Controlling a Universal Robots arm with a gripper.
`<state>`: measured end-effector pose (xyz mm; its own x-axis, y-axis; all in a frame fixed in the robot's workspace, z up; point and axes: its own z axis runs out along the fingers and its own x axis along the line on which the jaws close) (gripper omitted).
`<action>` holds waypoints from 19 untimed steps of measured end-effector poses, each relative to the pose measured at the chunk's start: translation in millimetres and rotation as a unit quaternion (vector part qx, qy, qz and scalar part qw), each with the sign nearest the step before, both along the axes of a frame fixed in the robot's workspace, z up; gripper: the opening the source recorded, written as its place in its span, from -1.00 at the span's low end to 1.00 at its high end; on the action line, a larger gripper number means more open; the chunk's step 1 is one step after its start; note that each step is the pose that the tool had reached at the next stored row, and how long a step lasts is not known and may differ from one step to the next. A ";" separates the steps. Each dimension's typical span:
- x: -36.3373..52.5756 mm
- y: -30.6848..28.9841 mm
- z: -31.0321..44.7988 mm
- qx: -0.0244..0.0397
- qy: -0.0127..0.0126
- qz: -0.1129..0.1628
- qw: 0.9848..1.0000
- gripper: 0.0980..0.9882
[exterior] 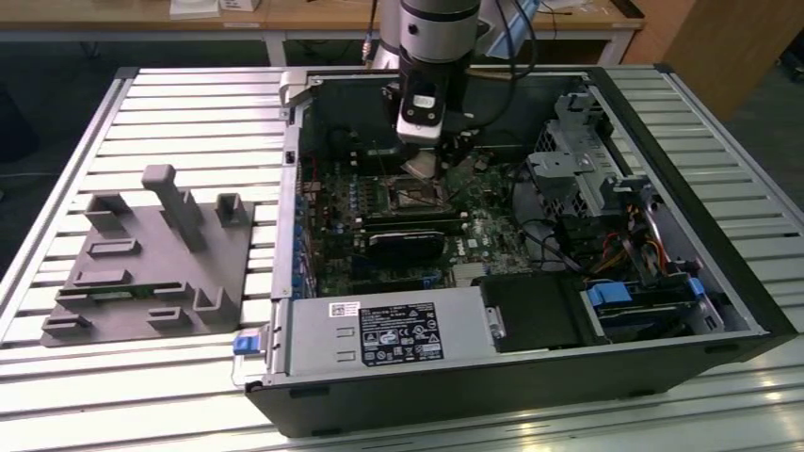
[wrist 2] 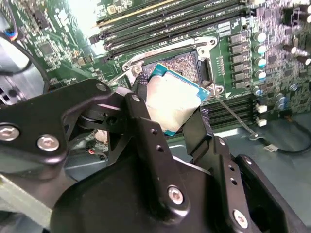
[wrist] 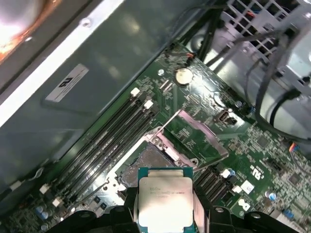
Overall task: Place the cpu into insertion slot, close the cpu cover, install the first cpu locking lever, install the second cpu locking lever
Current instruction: 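Place the cpu into insertion slot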
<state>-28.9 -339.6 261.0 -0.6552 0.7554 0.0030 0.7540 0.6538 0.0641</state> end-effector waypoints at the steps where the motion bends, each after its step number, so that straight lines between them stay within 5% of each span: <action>1: 0.0 0.0 -0.1 0.000 0.000 -0.008 1.000 -0.01; 5: 0.0 0.0 -0.3 0.000 0.000 -0.043 0.999 -0.01; 10: 0.0 0.0 -0.7 0.000 0.000 -0.087 0.996 -0.01; 15: 0.0 0.0 -1.1 0.000 0.000 -0.132 0.991 -0.01; 19: 0.0 0.0 -1.4 0.000 0.000 -0.168 0.986 -0.01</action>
<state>-28.9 -339.6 259.6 -0.3680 0.9298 0.0031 0.9280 0.3671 0.0641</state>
